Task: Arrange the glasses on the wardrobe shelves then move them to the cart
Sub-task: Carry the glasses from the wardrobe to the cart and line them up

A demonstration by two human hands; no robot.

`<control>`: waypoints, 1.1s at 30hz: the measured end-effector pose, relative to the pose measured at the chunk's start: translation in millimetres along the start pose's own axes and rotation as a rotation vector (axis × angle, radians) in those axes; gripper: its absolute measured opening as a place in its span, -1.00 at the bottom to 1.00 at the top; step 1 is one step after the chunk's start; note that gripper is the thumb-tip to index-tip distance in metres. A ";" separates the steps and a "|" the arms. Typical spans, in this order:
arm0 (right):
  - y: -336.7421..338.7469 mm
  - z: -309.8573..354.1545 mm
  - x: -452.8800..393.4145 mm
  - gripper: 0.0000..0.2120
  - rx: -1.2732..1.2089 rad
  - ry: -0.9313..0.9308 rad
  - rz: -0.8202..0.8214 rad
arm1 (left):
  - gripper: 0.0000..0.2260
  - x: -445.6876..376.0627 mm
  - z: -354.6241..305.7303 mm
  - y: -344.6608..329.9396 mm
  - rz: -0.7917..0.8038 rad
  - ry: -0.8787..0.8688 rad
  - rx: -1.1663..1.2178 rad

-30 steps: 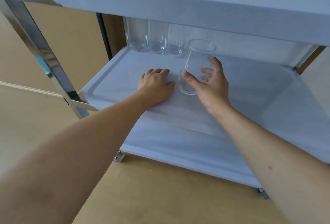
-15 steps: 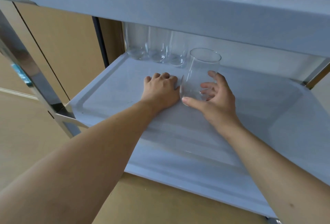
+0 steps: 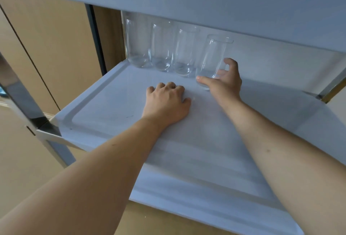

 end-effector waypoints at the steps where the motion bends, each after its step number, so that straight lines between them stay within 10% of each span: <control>1: -2.2 -0.2 -6.4 -0.11 0.011 0.003 0.000 | -0.64 -0.6 -0.5 -0.3 -0.006 -0.003 -0.004; 33: -17.5 -23.7 -45.3 0.06 0.137 -0.067 0.045 | -0.69 -7.1 -6.0 -7.2 -0.034 -0.010 -0.035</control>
Point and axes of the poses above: each hand's wrist, its own x-axis away from the middle knuckle, its own y-axis out of the back of the hand, z = x × y, the point moved 6 cm from there along -x, towards the middle knuckle, and after that the axes turned 6 degrees about z, right-handed, at the moved point
